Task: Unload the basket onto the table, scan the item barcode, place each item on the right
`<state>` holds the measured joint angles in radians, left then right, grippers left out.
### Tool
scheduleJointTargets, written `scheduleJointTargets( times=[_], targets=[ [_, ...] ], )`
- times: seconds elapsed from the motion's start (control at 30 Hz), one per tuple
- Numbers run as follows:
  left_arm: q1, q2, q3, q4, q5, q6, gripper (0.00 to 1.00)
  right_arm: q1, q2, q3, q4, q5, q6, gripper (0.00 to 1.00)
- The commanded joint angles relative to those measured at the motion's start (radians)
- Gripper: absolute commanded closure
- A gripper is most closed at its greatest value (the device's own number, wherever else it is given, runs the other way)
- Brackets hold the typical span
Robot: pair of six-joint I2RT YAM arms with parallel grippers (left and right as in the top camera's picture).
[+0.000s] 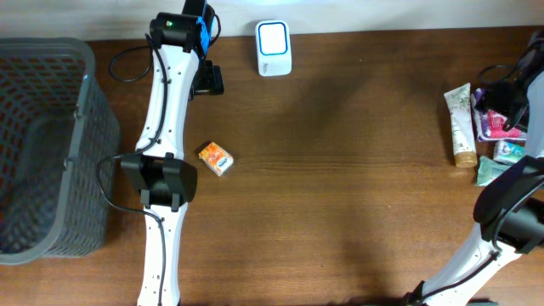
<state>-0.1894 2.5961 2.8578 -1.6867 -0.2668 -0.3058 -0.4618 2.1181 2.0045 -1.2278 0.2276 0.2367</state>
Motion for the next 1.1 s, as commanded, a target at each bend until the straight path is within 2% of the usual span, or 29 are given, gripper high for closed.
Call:
scheduleJointTargets(
  times=[0.0,0.07,0.13,0.27,0.77,0.83,0.97,1.07],
  targets=[
    [0.0,0.009,0.015,-0.001,-0.01,0.008,0.01,0.03,0.013,-0.006,-0.064,-0.322,0.008,0.01],
    [0.0,0.009,0.015,-0.001,-0.01,0.008,0.01,0.055,0.014,-0.006,-0.085,-0.5,0.008,0.02],
    [0.0,0.009,0.015,-0.001,-0.01,0.008,0.01,0.081,0.014,-0.006,-0.085,-0.568,0.008,0.01],
    [0.0,0.009,0.015,-0.001,-0.01,0.008,0.01,0.128,0.014,-0.006,-0.084,-0.571,0.008,0.01],
    [0.0,0.009,0.015,0.0,-0.005,0.008,0.01,0.13,0.014,-0.006,-0.084,-0.571,0.008,0.01],
    [0.0,0.009,0.015,-0.002,0.067,0.008,0.01,0.13,0.014,-0.006,-0.084,-0.571,0.008,0.01],
    [0.0,0.009,0.015,-0.002,0.529,0.018,0.01,0.13,0.014,-0.006,-0.084,-0.571,0.008,0.01],
    [0.0,0.009,0.015,0.043,0.577,0.016,0.01,0.13,0.014,-0.006,-0.084,-0.571,0.008,0.01]
  ],
)
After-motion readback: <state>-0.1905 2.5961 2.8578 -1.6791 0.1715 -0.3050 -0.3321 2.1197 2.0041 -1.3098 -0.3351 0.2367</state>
